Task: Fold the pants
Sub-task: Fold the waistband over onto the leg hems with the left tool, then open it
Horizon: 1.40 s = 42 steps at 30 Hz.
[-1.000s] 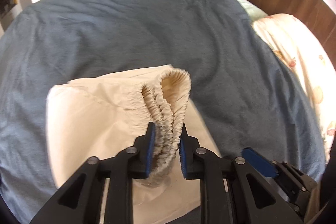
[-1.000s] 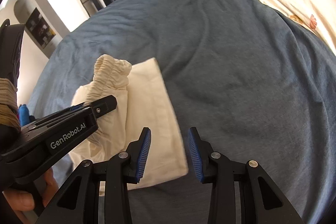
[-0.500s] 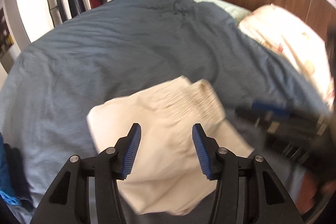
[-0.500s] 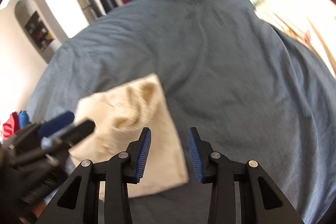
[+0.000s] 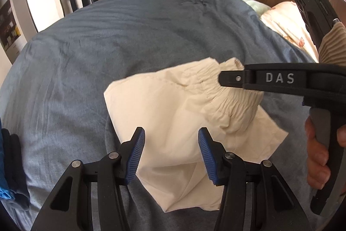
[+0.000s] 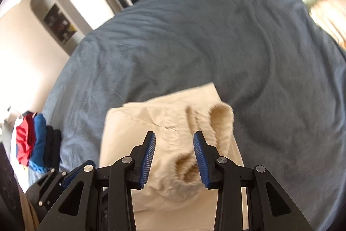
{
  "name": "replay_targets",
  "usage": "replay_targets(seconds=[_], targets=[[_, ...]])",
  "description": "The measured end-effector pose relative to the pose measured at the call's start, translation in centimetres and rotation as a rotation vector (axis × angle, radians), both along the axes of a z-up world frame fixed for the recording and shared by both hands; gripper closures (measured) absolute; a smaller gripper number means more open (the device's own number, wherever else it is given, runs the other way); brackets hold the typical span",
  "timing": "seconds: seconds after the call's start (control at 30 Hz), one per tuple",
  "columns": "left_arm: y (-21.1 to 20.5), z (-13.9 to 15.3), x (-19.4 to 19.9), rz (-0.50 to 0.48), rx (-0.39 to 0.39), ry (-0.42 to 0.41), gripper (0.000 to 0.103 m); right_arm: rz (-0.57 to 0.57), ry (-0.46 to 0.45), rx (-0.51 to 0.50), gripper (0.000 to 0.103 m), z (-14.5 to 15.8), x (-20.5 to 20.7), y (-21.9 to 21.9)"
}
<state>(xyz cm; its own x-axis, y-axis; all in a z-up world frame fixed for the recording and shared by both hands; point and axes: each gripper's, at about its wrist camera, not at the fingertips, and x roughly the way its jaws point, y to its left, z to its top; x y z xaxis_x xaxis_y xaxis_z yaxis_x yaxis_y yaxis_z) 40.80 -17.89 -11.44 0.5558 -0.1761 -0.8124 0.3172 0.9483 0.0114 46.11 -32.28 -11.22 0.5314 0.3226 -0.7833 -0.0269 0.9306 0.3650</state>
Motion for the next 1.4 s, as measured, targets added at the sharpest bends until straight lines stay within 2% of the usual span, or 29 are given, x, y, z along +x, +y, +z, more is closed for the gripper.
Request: replay_targets(seconds=[0.1, 0.23, 0.4, 0.47, 0.5, 0.57, 0.6, 0.7, 0.8, 0.83, 0.93, 0.97, 1.0, 1.1, 1.2, 1.33, 1.4], targets=[[0.0, -1.0, -0.1, -0.008, 0.002, 0.026, 0.050, -0.025, 0.039, 0.005, 0.066, -1.3, -0.1, -0.6], [-0.4, -1.9, -1.1, -0.048, 0.033, 0.035, 0.046, -0.044, 0.102, 0.074, 0.066, -3.1, -0.3, -1.2], [-1.2, -2.5, -2.8, -0.089, 0.093, 0.021, 0.034, -0.032, 0.116, 0.104, 0.066, -4.0, 0.2, -1.2], [-1.6, -2.7, -3.3, -0.095, 0.128, 0.012, 0.034, -0.015, 0.141, 0.134, 0.068, -4.5, 0.6, -1.0], [-1.8, -2.8, -3.5, -0.094, 0.144, 0.005, 0.034, -0.010, 0.141, 0.129, 0.069, -4.4, 0.6, -0.8], [-2.1, -2.9, -3.9, -0.084, 0.166, -0.014, 0.034, 0.009, 0.128, 0.111, 0.081, -4.0, 0.6, -0.4], [-2.3, -3.0, -4.0, -0.080, 0.174, -0.023, 0.033, 0.015, 0.122, 0.118, 0.084, -3.6, 0.5, -0.4], [-2.5, -3.9, -4.1, -0.045, 0.238, -0.054, 0.033, 0.015, 0.106, 0.150, 0.086, -2.4, 0.2, -0.7], [-1.9, -4.5, -3.6, -0.017, 0.236, -0.044, 0.033, 0.011, 0.080, 0.161, 0.086, -1.1, -0.1, -1.3], [-1.6, -4.7, -3.4, -0.010, 0.228, -0.034, 0.034, 0.009, 0.074, 0.170, 0.086, -0.7, -0.2, -1.5], [-0.6, -4.9, -3.0, 0.003, 0.197, -0.005, 0.058, -0.001, 0.066, 0.173, 0.086, -0.2, -0.4, -2.2], [-0.4, -4.9, -3.0, 0.007, 0.201, -0.008, 0.074, -0.004, 0.066, 0.163, 0.087, -0.1, -0.4, -2.4], [-0.2, -4.9, -3.0, 0.006, 0.201, -0.012, 0.084, -0.010, 0.067, 0.156, 0.088, -0.2, -0.4, -2.6], [0.0, -4.5, -3.3, -0.022, 0.201, -0.008, 0.091, -0.035, 0.073, 0.146, 0.088, -0.7, -0.5, -3.4], [-0.2, -4.3, -3.9, -0.067, 0.243, -0.020, 0.093, -0.051, 0.076, 0.131, 0.088, -1.4, -0.3, -3.8], [-0.7, -4.5, -5.1, -0.119, 0.290, -0.021, 0.093, -0.083, 0.109, 0.098, 0.087, -3.3, 0.2, -4.4], [-0.8, -4.6, -5.5, -0.132, 0.316, -0.011, 0.087, -0.094, 0.119, 0.068, 0.079, -3.7, 0.2, -4.6]])
